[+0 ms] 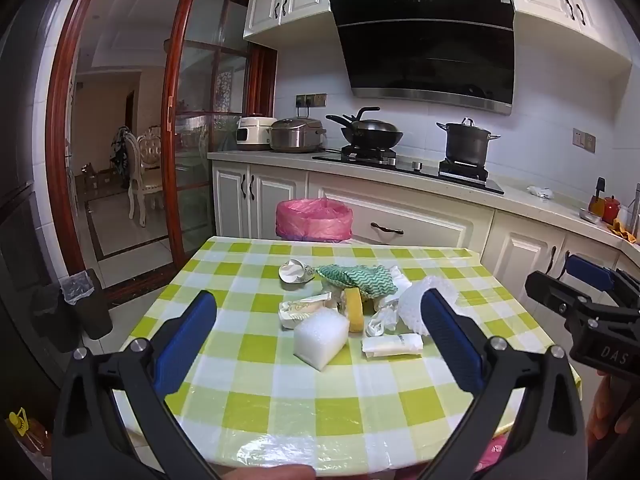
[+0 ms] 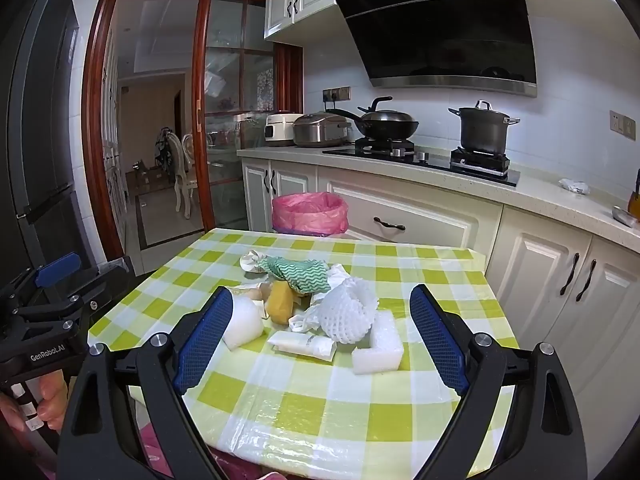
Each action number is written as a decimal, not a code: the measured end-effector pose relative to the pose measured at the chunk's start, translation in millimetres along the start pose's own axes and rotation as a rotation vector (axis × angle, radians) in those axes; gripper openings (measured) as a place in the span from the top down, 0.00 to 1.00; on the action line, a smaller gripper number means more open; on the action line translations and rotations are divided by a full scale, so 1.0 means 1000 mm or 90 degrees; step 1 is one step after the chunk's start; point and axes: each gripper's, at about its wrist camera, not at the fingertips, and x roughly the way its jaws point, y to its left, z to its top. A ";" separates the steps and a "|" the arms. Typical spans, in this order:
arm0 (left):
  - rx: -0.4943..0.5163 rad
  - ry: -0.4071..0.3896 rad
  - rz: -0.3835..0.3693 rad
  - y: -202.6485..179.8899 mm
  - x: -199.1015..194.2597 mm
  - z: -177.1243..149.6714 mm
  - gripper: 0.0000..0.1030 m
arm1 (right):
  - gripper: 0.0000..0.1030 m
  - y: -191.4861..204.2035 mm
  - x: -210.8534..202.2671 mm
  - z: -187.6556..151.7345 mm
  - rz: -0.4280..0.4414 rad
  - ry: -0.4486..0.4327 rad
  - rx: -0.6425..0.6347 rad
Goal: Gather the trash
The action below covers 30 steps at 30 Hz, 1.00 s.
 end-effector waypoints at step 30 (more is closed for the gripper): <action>0.020 -0.001 -0.012 -0.006 0.005 0.000 0.04 | 0.17 -0.007 0.003 -0.007 0.007 -0.003 0.017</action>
